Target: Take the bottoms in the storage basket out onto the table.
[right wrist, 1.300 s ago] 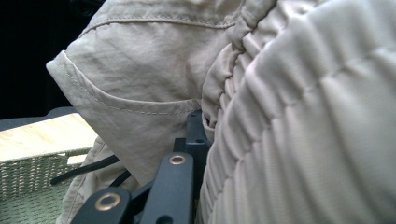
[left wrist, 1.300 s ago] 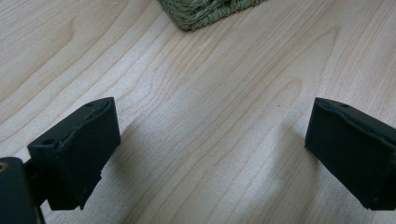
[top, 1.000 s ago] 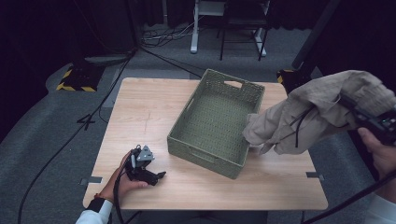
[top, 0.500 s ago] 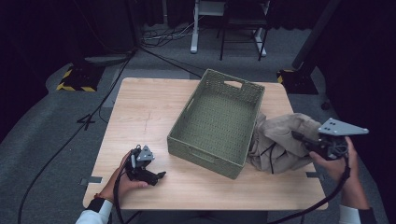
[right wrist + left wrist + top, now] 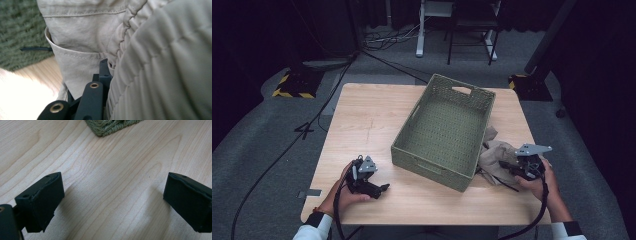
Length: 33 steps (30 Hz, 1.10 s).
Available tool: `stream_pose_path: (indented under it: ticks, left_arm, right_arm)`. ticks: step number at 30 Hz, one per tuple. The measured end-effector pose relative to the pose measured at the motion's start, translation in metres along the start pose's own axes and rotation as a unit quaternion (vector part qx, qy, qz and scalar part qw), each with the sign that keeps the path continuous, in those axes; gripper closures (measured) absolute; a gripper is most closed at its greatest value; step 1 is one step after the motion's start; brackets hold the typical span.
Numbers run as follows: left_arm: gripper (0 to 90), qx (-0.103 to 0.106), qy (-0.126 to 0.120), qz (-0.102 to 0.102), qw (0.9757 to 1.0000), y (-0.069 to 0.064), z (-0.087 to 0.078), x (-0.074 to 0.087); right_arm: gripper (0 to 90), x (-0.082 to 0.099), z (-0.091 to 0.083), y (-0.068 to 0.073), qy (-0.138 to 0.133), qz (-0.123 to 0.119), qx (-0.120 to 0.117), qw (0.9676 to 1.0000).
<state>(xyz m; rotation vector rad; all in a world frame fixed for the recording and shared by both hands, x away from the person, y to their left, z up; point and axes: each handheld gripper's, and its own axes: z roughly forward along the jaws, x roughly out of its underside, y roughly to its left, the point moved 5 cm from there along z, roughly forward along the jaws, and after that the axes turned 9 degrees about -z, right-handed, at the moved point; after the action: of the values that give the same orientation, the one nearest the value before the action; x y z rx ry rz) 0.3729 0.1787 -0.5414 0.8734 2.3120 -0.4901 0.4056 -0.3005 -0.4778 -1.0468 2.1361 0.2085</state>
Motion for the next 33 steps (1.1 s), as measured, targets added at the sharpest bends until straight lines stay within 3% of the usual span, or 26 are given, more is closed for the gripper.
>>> stream_pose_path:
  ticks: [5, 11, 15, 17, 18, 19, 20, 22, 24, 25, 30, 33]
  left_arm:
    - [3.6, 0.0, -0.001, 0.001, 1.0, 0.0, 0.0, 0.0]
    - [3.7, -0.001, 0.0, 0.0, 1.0, 0.0, 0.0, 0.0]
    - [4.9, -0.004, -0.001, 0.0, 1.0, 0.0, -0.001, -0.001]
    - [13.0, 0.0, -0.008, -0.005, 1.0, -0.001, -0.002, -0.003]
    - [19.4, 0.0, -0.008, -0.005, 1.0, -0.001, -0.002, -0.003]
    - [19.2, 0.004, -0.011, -0.007, 0.9999, -0.004, -0.003, -0.005]
    - [14.7, 0.004, -0.011, -0.007, 0.9999, -0.004, -0.003, -0.005]
    - [18.6, 0.01, -0.02, 0.004, 0.9997, -0.009, -0.005, -0.009]
    - [17.3, 0.015, -0.026, 0.006, 0.9995, -0.01, -0.007, -0.01]
    - [17.4, 0.017, -0.03, 0.006, 0.9994, -0.012, -0.008, -0.012]
    - [15.9, 0.019, -0.041, 0.013, 0.9989, -0.014, -0.013, -0.017]
    - [16.0, 0.032, -0.056, 0.017, 0.9978, -0.019, -0.02, -0.022]
  right_arm:
    - [80.0, 0.008, 0.015, 0.01, 0.018, -0.007, -0.014, 0.9997]
    - [78.3, 0.015, 0.021, 0.017, 0.011, -0.007, -0.021, 0.9997]
    - [61.3, 0.014, 0.019, 0.021, -0.005, -0.013, -0.023, 0.9996]
    - [50.3, 0.011, 0.015, 0.024, -0.009, -0.02, -0.022, 0.9995]
    - [50.3, 0.011, 0.015, 0.024, -0.009, -0.02, -0.022, 0.9995]
    - [40.0, 0.007, 0.01, 0.026, -0.011, -0.026, -0.016, 0.9995]
    - [40.0, 0.007, 0.01, 0.026, -0.011, -0.026, -0.016, 0.9995]
    - [28.9, 0.0, 0.0, 0.027, -0.024, -0.025, -0.003, 0.9994]
    - [27.8, -0.002, -0.005, 0.027, -0.029, -0.026, 0.007, 0.9992]
    - [24.1, -0.008, -0.017, 0.025, -0.05, -0.017, 0.014, 0.9985]
    - [23.3, -0.015, -0.035, 0.02, -0.077, -0.011, 0.027, 0.9966]
    - [25.4, -0.016, -0.042, 0.017, -0.092, -0.005, 0.03, 0.9953]
